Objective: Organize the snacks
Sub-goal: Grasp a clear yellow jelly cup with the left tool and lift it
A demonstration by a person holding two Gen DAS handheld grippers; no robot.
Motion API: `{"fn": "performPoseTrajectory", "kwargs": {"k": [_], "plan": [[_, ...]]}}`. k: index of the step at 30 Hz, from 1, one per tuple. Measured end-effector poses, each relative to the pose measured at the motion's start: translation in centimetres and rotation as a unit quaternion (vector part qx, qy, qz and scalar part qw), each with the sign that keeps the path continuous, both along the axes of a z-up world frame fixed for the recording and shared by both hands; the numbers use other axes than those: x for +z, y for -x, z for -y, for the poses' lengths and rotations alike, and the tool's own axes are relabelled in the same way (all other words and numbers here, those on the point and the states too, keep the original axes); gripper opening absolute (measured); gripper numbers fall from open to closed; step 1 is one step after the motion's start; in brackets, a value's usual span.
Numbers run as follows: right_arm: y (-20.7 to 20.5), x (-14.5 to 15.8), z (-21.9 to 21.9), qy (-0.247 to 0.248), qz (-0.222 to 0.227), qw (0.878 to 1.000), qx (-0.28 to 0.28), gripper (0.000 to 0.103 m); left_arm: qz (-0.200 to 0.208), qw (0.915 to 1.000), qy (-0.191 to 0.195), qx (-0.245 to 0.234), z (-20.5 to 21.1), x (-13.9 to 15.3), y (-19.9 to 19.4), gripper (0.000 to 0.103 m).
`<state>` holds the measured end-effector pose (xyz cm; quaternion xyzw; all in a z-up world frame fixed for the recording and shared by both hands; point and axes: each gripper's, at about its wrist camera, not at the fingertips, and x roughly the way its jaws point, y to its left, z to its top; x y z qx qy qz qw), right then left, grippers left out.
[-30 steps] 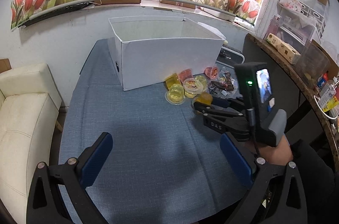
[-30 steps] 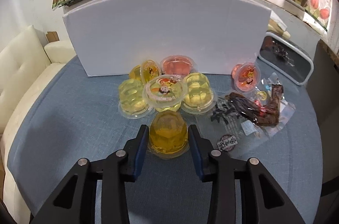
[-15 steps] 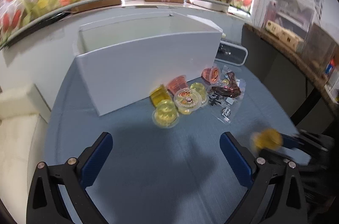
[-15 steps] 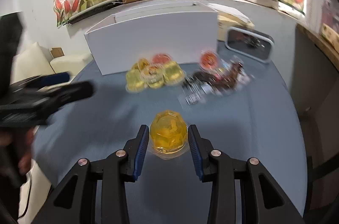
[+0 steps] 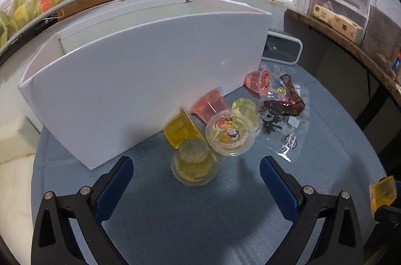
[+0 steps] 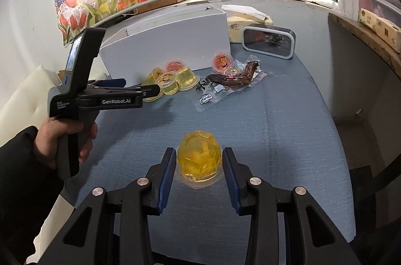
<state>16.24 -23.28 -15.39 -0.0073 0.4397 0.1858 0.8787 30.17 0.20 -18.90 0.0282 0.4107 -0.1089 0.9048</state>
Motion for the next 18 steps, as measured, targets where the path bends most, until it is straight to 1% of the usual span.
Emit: {"fn": "performPoseTrajectory", "kwargs": {"k": [2, 3, 6, 7, 8, 9, 10, 11, 18], "plan": [[0.0, -0.1, -0.1, -0.001, -0.001, 1.000, 0.000, 0.041, -0.002, 1.0000, 0.000, -0.007, -0.1, -0.2, -0.4, 0.094], [0.0, -0.1, -0.1, 0.000, -0.001, 1.000, 0.000, 0.041, -0.005, 1.0000, 0.001, -0.008, -0.2, -0.4, -0.6, 0.083], [0.0, -0.1, -0.2, 0.003, -0.001, 1.000, 0.001, 0.041, -0.007, 0.9999, -0.009, -0.012, -0.4, -0.9, -0.9, 0.067], [0.0, -0.1, -0.2, 0.003, -0.001, 1.000, 0.001, 0.041, -0.008, 0.9998, -0.009, -0.015, -0.4, -1.0, -1.0, 0.065], [0.0, -0.1, -0.3, 0.003, -0.001, 1.000, 0.002, 0.041, -0.007, 0.9998, -0.010, -0.018, -0.4, -1.2, -1.0, 0.061], [0.1, -0.1, -0.4, 0.004, -0.001, 1.000, 0.002, 0.041, -0.007, 0.9997, -0.010, -0.020, -0.4, -1.3, -1.0, 0.053], [0.1, -0.2, -0.4, 0.005, -0.001, 1.000, 0.003, 0.041, -0.009, 0.9997, -0.009, -0.022, -0.4, -1.4, -1.0, 0.042], [0.1, -0.2, -0.5, 0.006, -0.002, 1.000, 0.004, 0.041, -0.012, 0.9996, -0.005, -0.026, -0.4, -1.5, -1.0, 0.040], [0.1, -0.2, -0.7, 0.007, -0.003, 1.000, 0.003, 0.041, -0.010, 0.9996, 0.006, -0.025, -0.8, -1.3, -0.5, 0.039]]}}
